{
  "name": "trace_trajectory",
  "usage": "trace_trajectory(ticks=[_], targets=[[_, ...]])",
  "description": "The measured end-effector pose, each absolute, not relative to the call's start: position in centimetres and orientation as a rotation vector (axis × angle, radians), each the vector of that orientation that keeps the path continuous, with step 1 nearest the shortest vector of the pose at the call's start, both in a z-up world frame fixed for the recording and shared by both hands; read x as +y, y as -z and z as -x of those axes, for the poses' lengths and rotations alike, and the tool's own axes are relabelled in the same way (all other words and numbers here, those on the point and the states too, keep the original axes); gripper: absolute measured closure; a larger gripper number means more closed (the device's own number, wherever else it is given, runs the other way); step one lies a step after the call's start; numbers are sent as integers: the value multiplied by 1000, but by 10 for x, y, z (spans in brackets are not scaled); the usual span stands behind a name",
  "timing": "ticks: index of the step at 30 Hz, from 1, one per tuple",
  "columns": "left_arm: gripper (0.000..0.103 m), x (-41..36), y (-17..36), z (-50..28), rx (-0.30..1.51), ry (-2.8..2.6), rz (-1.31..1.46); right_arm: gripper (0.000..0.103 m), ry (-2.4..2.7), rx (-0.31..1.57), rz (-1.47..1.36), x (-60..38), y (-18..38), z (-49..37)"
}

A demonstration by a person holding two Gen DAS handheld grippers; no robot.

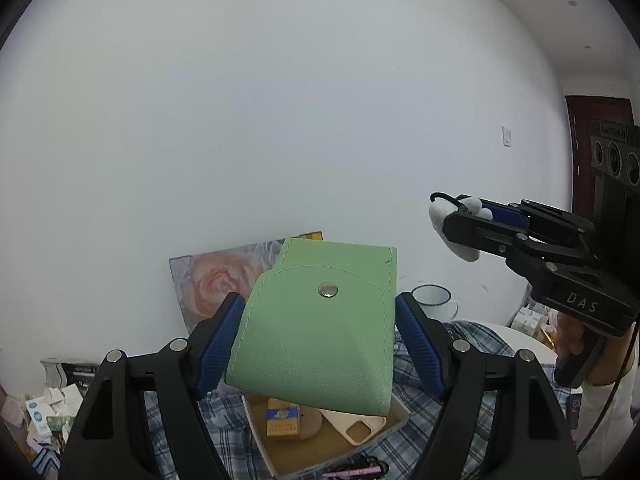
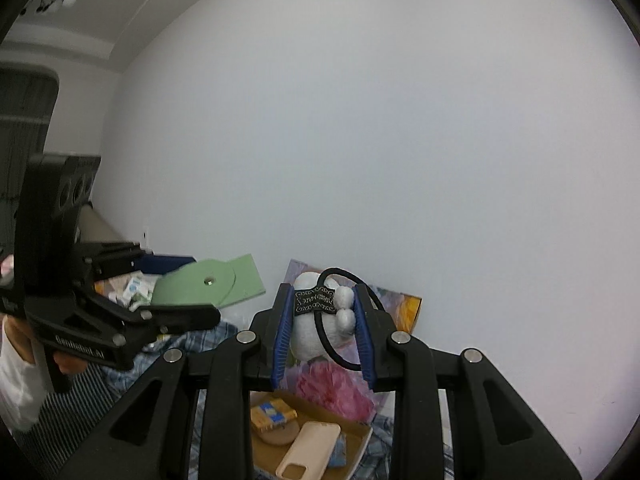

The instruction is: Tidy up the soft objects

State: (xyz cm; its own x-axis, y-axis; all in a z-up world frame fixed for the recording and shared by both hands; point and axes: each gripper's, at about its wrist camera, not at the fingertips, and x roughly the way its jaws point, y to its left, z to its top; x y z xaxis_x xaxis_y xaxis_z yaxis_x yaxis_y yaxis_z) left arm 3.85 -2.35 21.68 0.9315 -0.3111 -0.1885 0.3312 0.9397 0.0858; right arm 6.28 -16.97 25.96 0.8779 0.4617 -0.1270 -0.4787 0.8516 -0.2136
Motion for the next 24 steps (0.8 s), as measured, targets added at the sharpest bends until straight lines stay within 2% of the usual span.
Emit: trace_trajectory(ticks=[8,24], targets=[[24,-35,-210,-68,167,298,-133,75,-505,65,170,-178,-250,-79],[24,-22,-147,-148,317,273,-139,75,-451,250,183,-167,-197,-142]])
